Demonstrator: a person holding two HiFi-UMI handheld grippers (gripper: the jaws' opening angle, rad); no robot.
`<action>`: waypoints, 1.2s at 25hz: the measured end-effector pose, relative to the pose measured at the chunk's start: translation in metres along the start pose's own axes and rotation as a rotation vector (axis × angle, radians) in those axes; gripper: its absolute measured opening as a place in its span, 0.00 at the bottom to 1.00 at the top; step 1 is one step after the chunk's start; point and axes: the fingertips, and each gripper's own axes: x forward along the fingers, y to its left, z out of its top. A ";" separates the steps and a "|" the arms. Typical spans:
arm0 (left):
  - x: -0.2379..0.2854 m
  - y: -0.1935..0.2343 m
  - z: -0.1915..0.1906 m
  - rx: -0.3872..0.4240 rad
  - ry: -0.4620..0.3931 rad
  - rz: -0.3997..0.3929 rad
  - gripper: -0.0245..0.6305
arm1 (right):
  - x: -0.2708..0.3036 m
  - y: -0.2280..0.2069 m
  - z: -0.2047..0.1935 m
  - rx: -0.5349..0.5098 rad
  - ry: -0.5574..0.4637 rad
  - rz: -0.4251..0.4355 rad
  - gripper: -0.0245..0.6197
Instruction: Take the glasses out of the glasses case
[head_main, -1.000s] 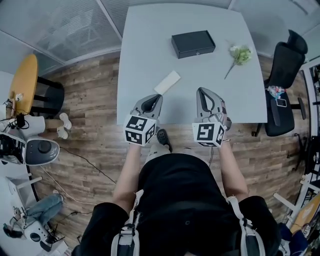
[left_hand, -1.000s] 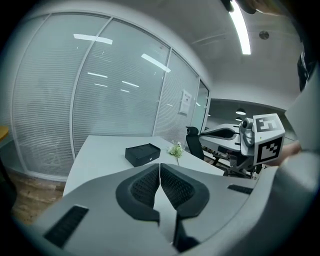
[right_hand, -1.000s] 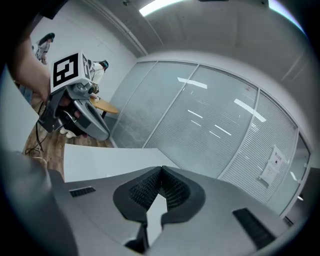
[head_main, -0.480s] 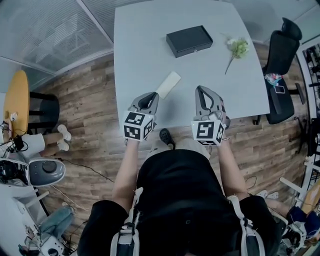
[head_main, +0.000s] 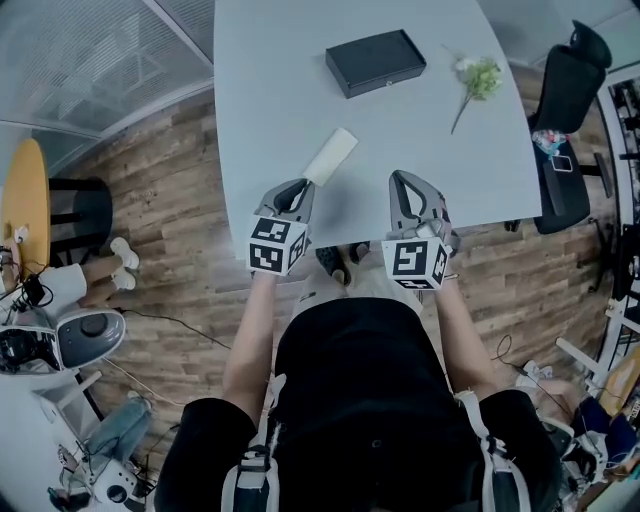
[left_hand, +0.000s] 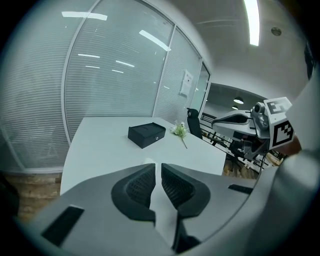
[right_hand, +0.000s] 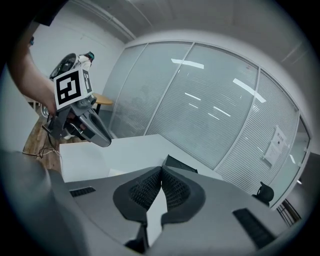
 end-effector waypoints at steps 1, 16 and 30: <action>0.004 0.001 -0.002 -0.004 0.010 0.006 0.09 | 0.004 -0.001 -0.003 0.001 0.003 0.010 0.07; 0.064 0.012 -0.016 0.032 0.191 0.148 0.31 | 0.066 -0.033 -0.018 -0.014 -0.055 0.186 0.07; 0.118 0.015 -0.061 0.108 0.351 0.216 0.40 | 0.108 -0.023 -0.046 -0.023 -0.041 0.353 0.07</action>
